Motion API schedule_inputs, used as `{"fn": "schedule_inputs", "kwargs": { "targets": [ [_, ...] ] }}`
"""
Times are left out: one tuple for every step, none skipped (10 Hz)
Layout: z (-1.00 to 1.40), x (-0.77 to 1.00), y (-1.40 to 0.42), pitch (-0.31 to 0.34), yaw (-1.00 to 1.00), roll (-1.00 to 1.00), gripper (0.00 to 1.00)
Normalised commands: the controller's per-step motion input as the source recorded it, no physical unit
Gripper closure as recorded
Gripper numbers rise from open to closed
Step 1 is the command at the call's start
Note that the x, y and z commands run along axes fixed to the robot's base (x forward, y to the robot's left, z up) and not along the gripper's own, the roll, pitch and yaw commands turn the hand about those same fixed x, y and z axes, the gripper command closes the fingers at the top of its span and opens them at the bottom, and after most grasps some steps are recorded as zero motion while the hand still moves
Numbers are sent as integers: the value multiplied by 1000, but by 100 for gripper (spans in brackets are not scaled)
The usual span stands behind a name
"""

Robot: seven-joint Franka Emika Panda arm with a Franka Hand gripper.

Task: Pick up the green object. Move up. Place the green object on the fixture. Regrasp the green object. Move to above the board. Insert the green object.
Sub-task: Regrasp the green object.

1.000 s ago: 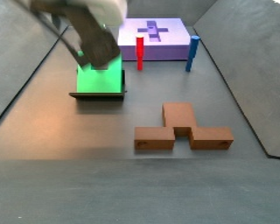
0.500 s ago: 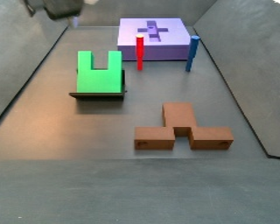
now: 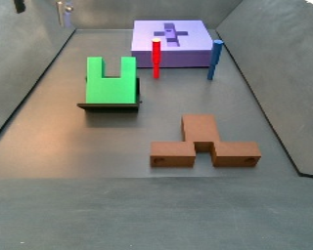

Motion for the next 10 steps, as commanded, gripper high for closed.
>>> {"fn": "schedule_inputs", "kwargs": {
  "targets": [
    [63,346,-183,-11,14,1000,0],
    [9,86,-237,51,51,1000,0],
    [46,-23,-234,246,154,1000,0],
    [49,-200,-163,371,271,1000,0],
    [0,-371,-74,449,391,1000,0],
    [0,-397,-100,434,417,1000,0],
    [-191,-380,-246,386,383,800,0],
    [-426,-117,-203,243,303,723,0],
    [-583,0,-123,120,231,640,0],
    [-569,86,-171,180,171,620,0]
  ]
}}
